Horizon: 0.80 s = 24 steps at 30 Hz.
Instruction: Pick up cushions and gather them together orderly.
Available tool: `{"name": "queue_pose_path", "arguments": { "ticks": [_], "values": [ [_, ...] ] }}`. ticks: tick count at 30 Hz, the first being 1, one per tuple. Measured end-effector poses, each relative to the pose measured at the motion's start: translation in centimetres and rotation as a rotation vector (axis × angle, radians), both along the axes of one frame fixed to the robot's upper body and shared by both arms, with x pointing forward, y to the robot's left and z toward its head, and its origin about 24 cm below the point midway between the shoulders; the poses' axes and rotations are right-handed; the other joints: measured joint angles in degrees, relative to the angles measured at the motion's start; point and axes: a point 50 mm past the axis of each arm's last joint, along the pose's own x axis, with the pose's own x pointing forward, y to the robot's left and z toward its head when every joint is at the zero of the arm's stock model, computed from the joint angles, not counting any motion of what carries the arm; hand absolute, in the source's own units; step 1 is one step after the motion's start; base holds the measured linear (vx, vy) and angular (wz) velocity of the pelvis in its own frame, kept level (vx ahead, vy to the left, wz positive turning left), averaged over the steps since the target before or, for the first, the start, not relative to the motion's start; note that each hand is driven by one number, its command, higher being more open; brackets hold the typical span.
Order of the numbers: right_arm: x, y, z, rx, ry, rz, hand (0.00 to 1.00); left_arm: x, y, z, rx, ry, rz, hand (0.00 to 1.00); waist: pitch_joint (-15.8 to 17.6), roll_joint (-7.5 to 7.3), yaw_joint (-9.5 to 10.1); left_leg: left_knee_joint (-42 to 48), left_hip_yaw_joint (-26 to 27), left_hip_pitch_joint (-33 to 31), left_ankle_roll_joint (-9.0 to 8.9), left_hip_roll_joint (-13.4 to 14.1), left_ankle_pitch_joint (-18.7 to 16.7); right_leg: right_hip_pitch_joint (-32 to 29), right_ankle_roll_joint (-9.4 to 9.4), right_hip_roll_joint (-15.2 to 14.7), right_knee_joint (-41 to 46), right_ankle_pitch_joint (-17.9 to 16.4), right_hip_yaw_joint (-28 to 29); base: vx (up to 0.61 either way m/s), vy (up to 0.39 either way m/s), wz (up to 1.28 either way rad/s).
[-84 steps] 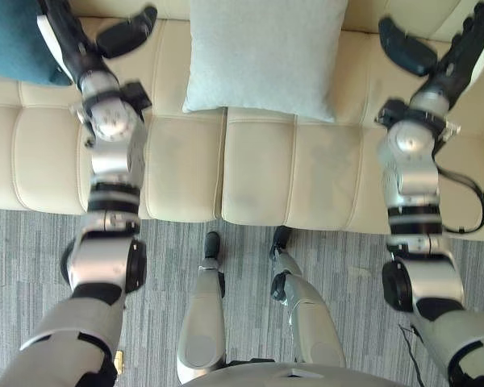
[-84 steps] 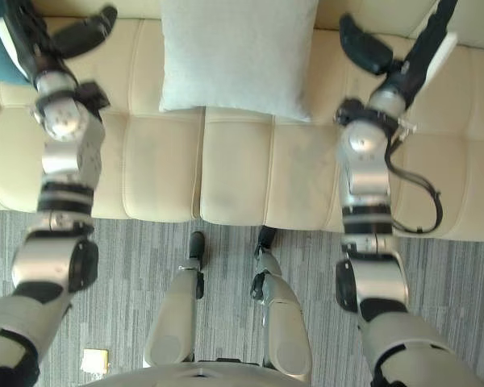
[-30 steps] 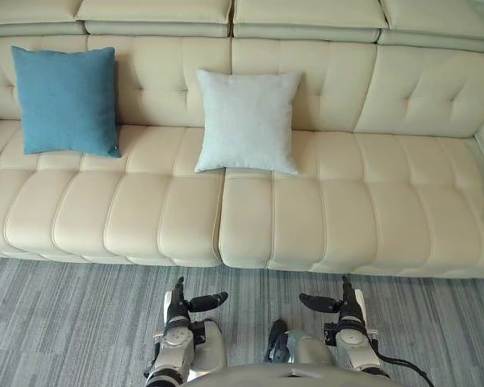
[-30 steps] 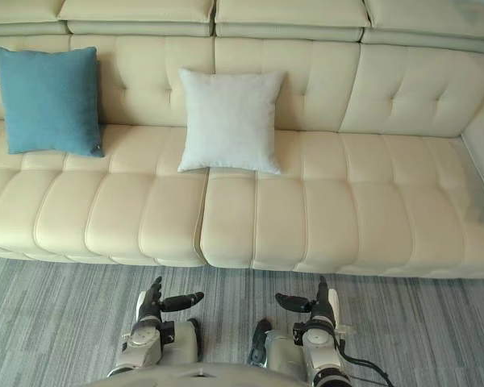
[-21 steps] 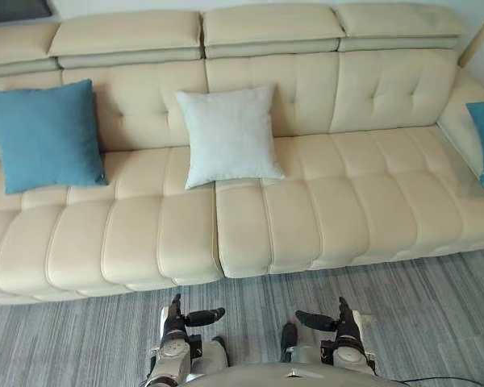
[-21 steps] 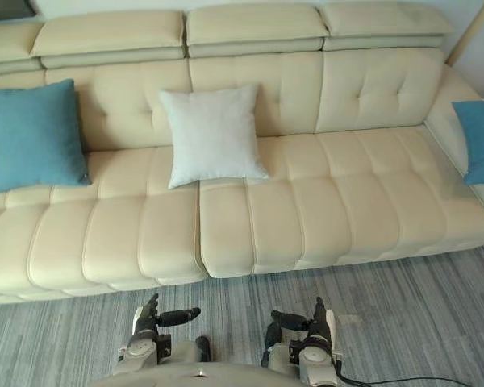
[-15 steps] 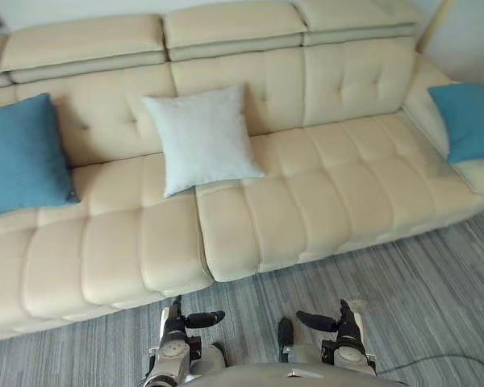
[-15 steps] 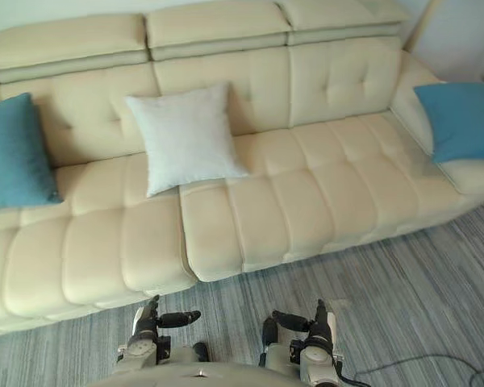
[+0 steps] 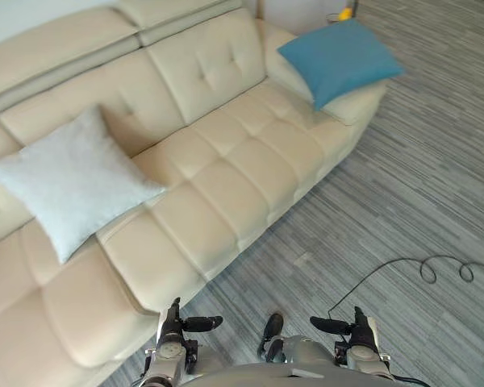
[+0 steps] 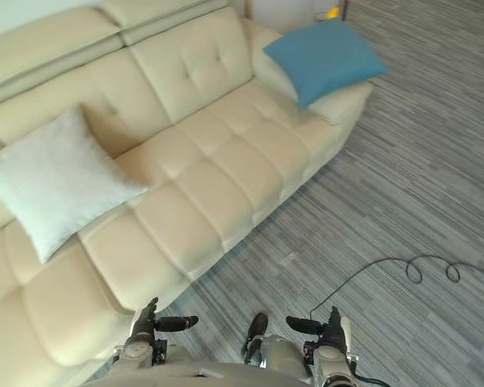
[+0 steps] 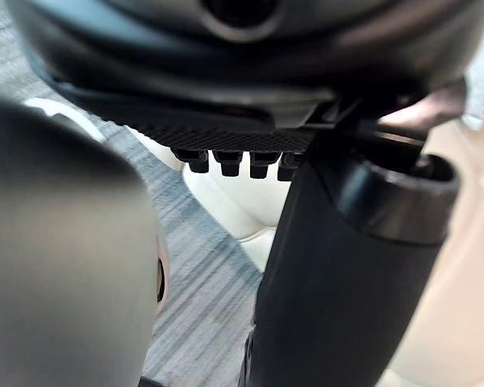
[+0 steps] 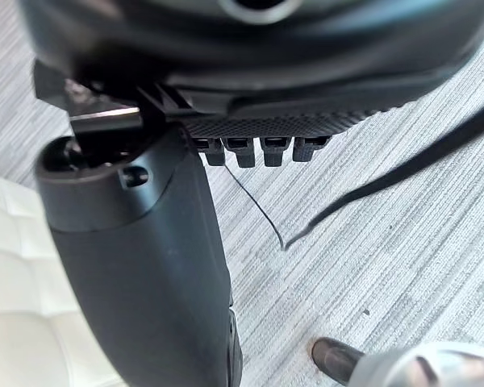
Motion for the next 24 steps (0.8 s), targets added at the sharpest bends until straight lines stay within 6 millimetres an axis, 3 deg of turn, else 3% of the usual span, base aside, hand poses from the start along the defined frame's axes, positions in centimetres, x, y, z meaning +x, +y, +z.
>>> {"name": "queue_pose_path", "arguments": {
  "ticks": [1, 2, 3, 4, 6, 7, 8, 10, 12, 13, 14, 15, 16, 17, 18, 19, 20, 21, 23, 24],
  "values": [
    [0.1, -0.3, 0.1, -0.01, 0.0, 0.006, 1.0, 0.4, -0.4, 0.1, -0.014, -0.014, 0.0, 1.0, 0.53, 0.47, 0.23, 7.37, -4.87, -3.68, 0.49, 0.18, -0.64, 0.9, -0.59, 1.3, -0.24, -0.39, 2.45, 0.11, -0.157, -0.8],
    [0.3, -0.4, 0.2, -0.015, -0.005, 0.01, 1.0, 0.5, -0.5, 0.1, -0.015, -0.021, -0.003, 1.0, 0.52, 0.73, 0.47, 8.45, -6.29, -4.58, -0.05, -0.74, -1.77, 1.08, -0.7, 1.41, -0.2, -0.46, 3.46, 0.13, -0.113, -1.03],
    [0.6, -0.7, 0.3, -0.025, -0.011, 0.009, 1.0, 1.0, -0.5, 0.4, -0.015, -0.046, -0.003, 1.0, 1.63, 0.57, 0.83, 9.7, -10.73, -6.87, -2.1, -6.11, -5.63, 2.5, -0.97, 1.72, -0.87, -0.57, 7.18, 0.1, -0.07, -0.69],
    [0.6, -0.8, 0.3, -0.026, -0.011, 0.009, 1.0, 1.1, -0.5, 0.4, -0.015, -0.048, -0.002, 1.0, 1.73, 0.5, 0.86, 9.59, -10.96, -7.01, -2.06, -6.51, -5.84, 2.64, -1.06, 1.73, -0.92, -0.58, 7.46, 0.12, -0.08, -0.98],
    [0.5, -0.9, 0.3, -0.03, -0.006, 0.006, 1.0, 1.5, -0.4, 0.8, -0.012, -0.078, -0.002, 1.0, 2.2, 0.3, 1.65, 1.01, -14.85, -11.22, -1.65, -14.56, -7.47, 4.72, -1.57, 2.09, -2.44, -0.66, 12.22, 0.1, -0.019, -0.97],
    [0.5, -0.9, 0.3, -0.027, -0.008, 0.001, 1.0, 1.6, -0.4, 0.8, -0.012, -0.082, -0.002, 1.0, 2.2, 0.34, 1.83, -1.8, -15.55, -11.85, -1.67, -15.69, -7.39, 4.8, -1.64, 2.14, -2.53, -0.7, 12.92, 0.17, 0.009, -1.11],
    [0.5, -0.9, 0.3, -0.019, -0.012, -0.011, 1.0, 1.8, -0.4, 0.9, -0.01, -0.089, -0.003, 1.0, 2.16, 0.49, 2.51, -10.26, -18.2, -13.02, -2.34, -18.32, -6.55, 4.95, -1.7, 2.47, -2.94, -0.74, 14.54, 0.16, 0.019, -0.96],
    [0.5, -0.4, 0.2, -0.003, -0.011, -0.02, 1.0, 2.0, -0.2, 1.0, -0.007, -0.098, 0.005, 1.0, 2.75, 0.96, 3.57, -20.39, -21.79, -14.27, -2.19, -20.19, -3.53, 6.94, -1.86, 3.66, -4.31, -0.85, 17.68, 0.25, 0.028, -1.03],
    [0.2, -0.1, 0.1, 0.004, -0.001, -0.031, 1.0, 1.9, 0.1, 1.1, -0.01, -0.103, 0.04, 1.0, 2.63, 1.22, 5.02, -29.87, -24.96, -14.82, -3.68, -20.33, 1.86, 8.15, -1.37, 5.34, -4.4, -2.42, 22.3, 0.31, 0.036, -1.15],
    [0.3, -0.1, 0.1, 0.005, -0.002, -0.031, 1.0, 1.8, 0.2, 1.1, -0.007, -0.101, 0.04, 1.0, 2.6, 1.24, 5.34, -29.21, -25.44, -14.82, -3.37, -20.34, 3.45, 8.28, -1.29, 5.64, -3.77, -3.14, 23.42, 0.36, 0.052, -1.12],
    [0.3, 0.2, 0.0, 0.011, -0.004, -0.031, 1.0, 1.5, 0.6, 1.0, 0.003, -0.09, 0.042, 1.0, 2.07, 1.14, 5.44, -27.51, -26.6, -14.93, -1.89, -20.68, 4.82, 7.83, -1.09, 5.7, -1.0, -5.73, 25.37, 0.43, 0.063, -0.88],
    [-0.1, 0.6, -0.1, 0.021, -0.004, -0.035, 1.0, 1.0, 1.2, 0.9, 0.018, -0.073, 0.046, 1.0, 0.94, -0.03, 5.62, -26.17, -26.13, -14.63, -0.57, -21.25, 5.74, 5.82, -0.21, 5.09, 4.17, -9.69, 26.96, 0.46, 0.068, -0.89],
    [-0.5, 0.8, -0.1, 0.025, -0.002, -0.04, 1.0, 0.5, 1.5, 0.8, 0.026, -0.062, 0.048, 1.0, 0.36, -1.22, 5.83, -25.96, -24.81, -13.63, 0.13, -21.69, 6.58, 4.13, 2.01, 3.91, 9.06, -12.99, 26.91, 0.45, 0.075, -0.8],
    [-1.5, 1.3, -0.5, 0.041, 0.02, -0.044, 1.0, -0.2, 2.4, 0.6, 0.05, -0.035, 0.048, 1.0, -0.36, -3.45, 5.47, -25.97, -22.95, -11.52, 0.14, -22.91, 6.56, 2.54, 6.49, 1.7, 16.95, -17.48, 26.99, 0.45, 0.061, -0.72],
    [-1.7, 1.7, -0.6, 0.057, 0.024, -0.052, 1.0, -0.8, 2.9, 0.4, 0.063, -0.004, 0.053, 1.0, -0.66, -4.64, 5.6, -25.6, -21.15, -9.28, 0.98, -23.4, 4.68, -1.31, 12.19, -0.63, 28.55, -18.37, 24.75, 0.54, 0.065, -0.64],
    [-1.4, 1.7, -0.5, 0.062, 0.016, -0.061, 1.0, -1.0, 3.0, 0.3, 0.066, 0.009, 0.055, 1.0, -0.57, -4.84, 5.39, -25.32, -20.53, -7.87, 1.4, -23.42, 3.62, -3.36, 14.48, -2.01, 34.78, -17.11, 22.68, 0.46, 0.039, -0.49],
    [-1.1, 1.6, -0.4, 0.061, 0.008, -0.059, 1.0, -1.4, 3.1, 0.2, 0.07, 0.027, 0.051, 1.0, -0.5, -4.88, 4.58, -24.63, -20.06, -5.46, 1.74, -23.48, 2.4, -5.52, 14.51, -4.85, 42.72, -16.72, 18.17, 0.48, 0.046, -0.23],
    [-0.9, 1.5, -0.3, 0.053, -0.006, -0.053, 1.0, -1.6, 3.0, 0.1, 0.072, 0.032, 0.037, 1.0, -0.26, -4.58, 4.01, -24.39, -20.31, -2.02, 2.43, -23.42, 0.57, -6.24, 12.06, -8.44, 48.35, -17.51, 13.47, 0.48, 0.019, -0.07],
    [-0.5, 1.7, -0.1, 0.051, -0.024, -0.035, 1.0, -1.2, 2.6, 0.2, 0.064, 0.018, 0.035, 1.0, 0.1, -3.46, 3.71, -25.23, -21.62, 2.88, 2.32, -22.07, -1.71, -7.36, 9.33, -11.74, 48.98, -19.03, 9.67, 0.48, -0.035, 0.1],
    [-0.3, 1.9, 0.0, 0.055, -0.03, -0.024, 1.0, -1.0, 2.5, 0.2, 0.06, 0.013, 0.034, 1.0, 0.17, -3.39, 3.54, -26.05, -21.87, 4.48, 2.38, -21.39, -1.92, -8.14, 9.32, -12.53, 47.33, -19.11, 8.86, 0.57, -0.189, 0.28]
  ]
}}
